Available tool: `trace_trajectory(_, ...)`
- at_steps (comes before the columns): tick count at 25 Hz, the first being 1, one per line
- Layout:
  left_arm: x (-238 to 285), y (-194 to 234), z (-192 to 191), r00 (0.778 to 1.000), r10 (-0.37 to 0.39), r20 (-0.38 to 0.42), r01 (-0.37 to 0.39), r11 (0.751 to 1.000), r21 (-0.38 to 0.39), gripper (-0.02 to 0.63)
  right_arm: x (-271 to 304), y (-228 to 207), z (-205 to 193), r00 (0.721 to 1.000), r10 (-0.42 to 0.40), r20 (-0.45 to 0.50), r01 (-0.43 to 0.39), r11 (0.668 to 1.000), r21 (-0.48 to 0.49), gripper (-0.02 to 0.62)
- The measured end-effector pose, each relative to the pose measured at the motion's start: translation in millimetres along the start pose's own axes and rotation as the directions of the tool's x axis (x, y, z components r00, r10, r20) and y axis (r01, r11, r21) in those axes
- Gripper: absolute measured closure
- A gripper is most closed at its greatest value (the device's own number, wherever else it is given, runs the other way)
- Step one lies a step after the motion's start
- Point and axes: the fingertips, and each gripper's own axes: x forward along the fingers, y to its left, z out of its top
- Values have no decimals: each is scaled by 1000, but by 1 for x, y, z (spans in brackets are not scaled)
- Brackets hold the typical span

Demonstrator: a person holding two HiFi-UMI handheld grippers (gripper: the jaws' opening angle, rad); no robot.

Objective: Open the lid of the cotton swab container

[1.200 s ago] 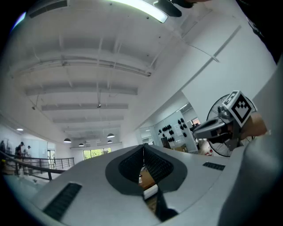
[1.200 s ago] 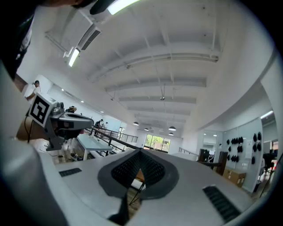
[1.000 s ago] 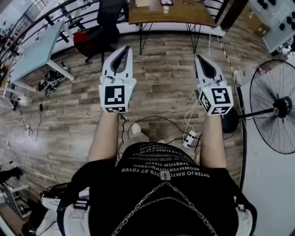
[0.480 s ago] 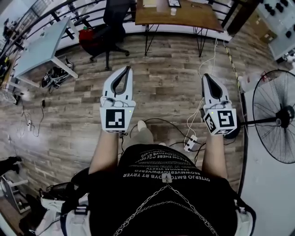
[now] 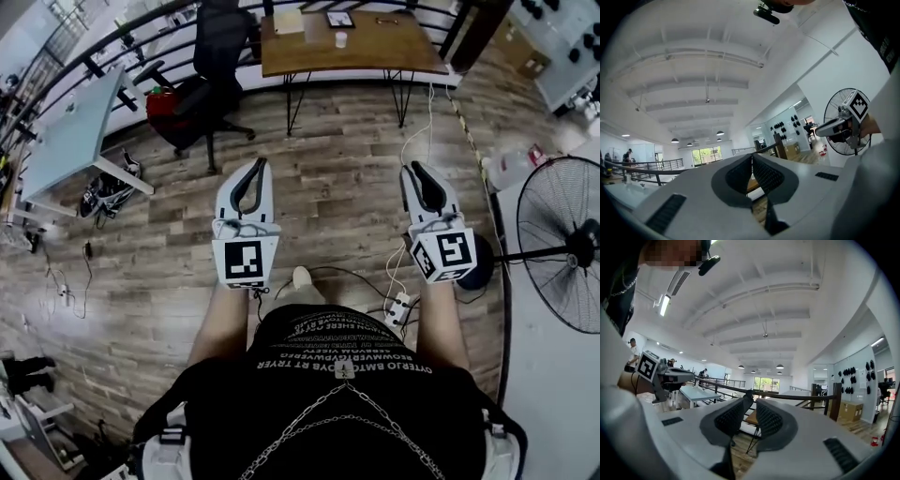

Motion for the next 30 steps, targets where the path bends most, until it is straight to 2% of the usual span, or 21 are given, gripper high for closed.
trace_trajectory(1, 9, 6, -1, 1000, -5, 7, 5, 1000, -6, 577, 9, -2, 1, 1000, -3, -3, 3, 1000, 3, 521)
trace_trajectory(4, 34, 22, -4, 999, -26, 30, 27, 1000, -10, 577, 37, -3, 2, 1000, -11, -16, 10, 1000, -5, 485)
trace_trajectory(10, 65, 52, -26, 998, -65, 6, 65, 997, -31, 567, 82, -1, -1, 999, -4, -47, 4, 1000, 0, 467)
trace_trajectory(13, 72, 65, -37, 996, -89, -1, 89, 995, -44, 470, 100, 0, -1, 999, -12, -50, 11, 1000, -2, 459)
trace_trajectory(17, 83, 76, -49, 993, -122, -11, 121, 991, -57, 459, 120, 8, -8, 997, -4, -78, 2, 1000, -24, 459)
trace_trajectory(23, 100, 70, -60, 984, -173, -30, 171, 983, -73, 459, 122, 1, -15, 996, -26, -90, 27, 1000, 5, 457)
trace_trajectory(30, 124, 57, -68, 980, -191, -54, 186, 979, -86, 459, 121, -28, -28, 993, -69, -101, 73, 997, 39, 457)
